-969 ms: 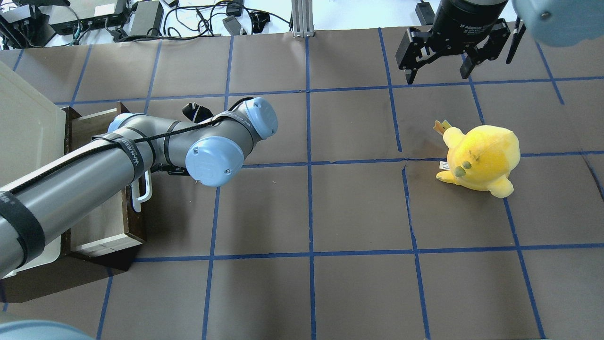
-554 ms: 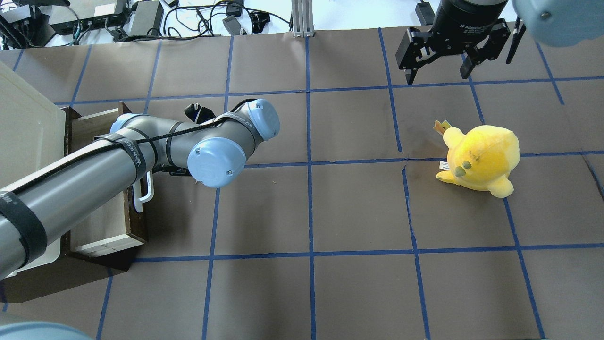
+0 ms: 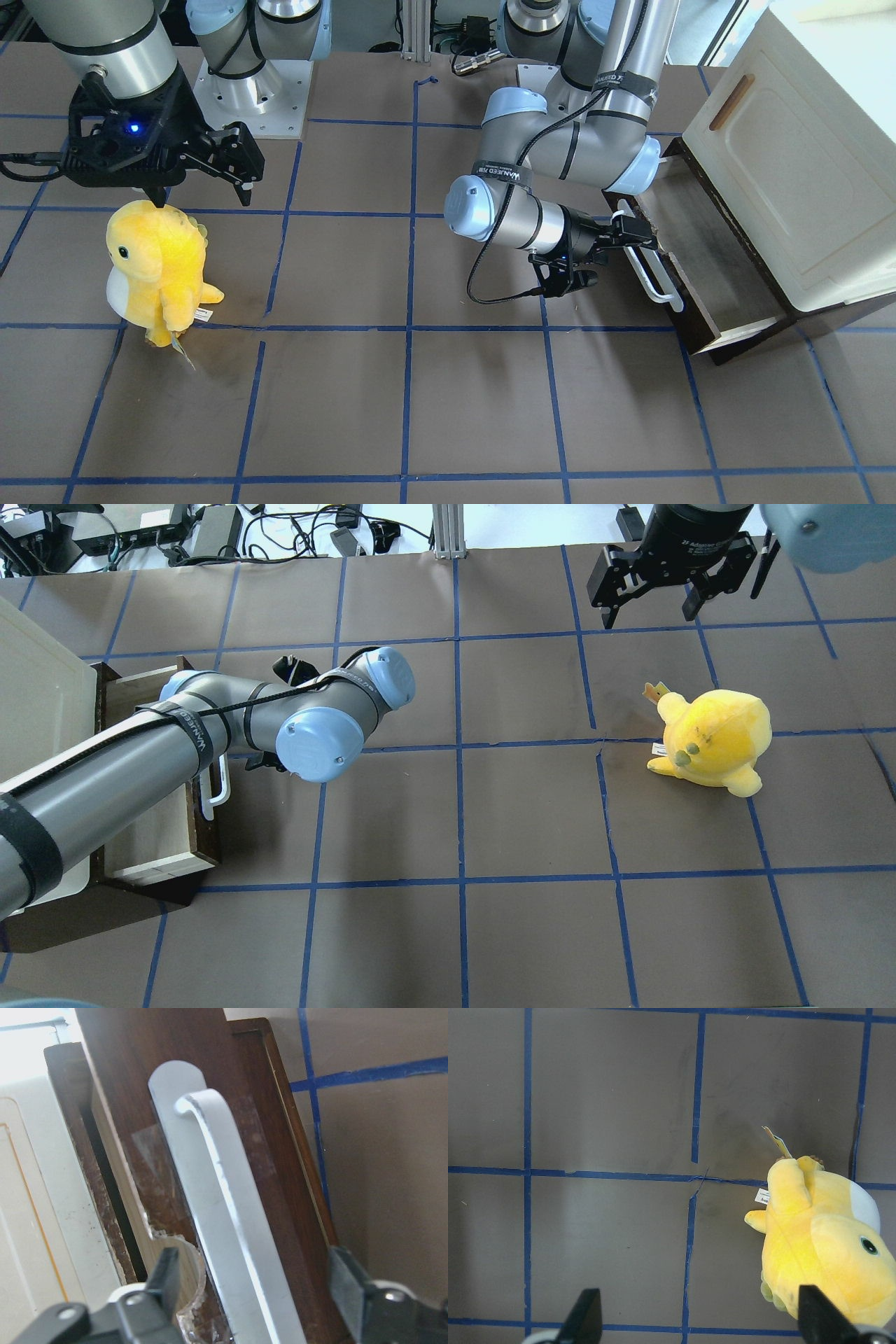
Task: Pull drawer sideways
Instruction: 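Open the left gripper and release the drawer handle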
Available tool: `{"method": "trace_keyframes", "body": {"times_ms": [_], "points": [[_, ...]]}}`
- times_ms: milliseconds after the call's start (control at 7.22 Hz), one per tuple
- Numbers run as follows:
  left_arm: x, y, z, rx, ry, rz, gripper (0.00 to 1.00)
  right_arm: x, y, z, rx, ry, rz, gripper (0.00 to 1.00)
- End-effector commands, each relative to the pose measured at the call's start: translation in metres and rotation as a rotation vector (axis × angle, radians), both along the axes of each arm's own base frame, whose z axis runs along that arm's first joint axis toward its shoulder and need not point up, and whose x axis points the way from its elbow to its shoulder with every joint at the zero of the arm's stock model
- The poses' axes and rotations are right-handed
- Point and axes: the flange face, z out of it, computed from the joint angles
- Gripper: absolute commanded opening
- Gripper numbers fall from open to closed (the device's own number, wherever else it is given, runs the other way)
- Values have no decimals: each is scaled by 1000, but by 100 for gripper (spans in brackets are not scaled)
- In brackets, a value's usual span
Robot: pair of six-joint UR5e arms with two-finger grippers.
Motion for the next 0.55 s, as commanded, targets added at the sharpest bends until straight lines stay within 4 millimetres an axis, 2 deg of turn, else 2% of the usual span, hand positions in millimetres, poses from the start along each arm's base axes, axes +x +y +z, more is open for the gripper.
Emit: {"method": "trace_keyframes", "body": {"times_ms": [0, 138, 277, 415], "points": [[-29, -15, 53, -31, 324, 79, 100, 0, 0, 0, 0, 0, 0, 100], [-38, -15, 82, -42, 442, 86, 100, 0, 0, 0, 0, 0, 0, 100], [-44, -6, 113, -51, 545, 65, 100, 0, 0, 0, 0, 0, 0, 100], [-39, -1, 147, -52, 660, 19, 100, 0, 0, 0, 0, 0, 0, 100]]}}
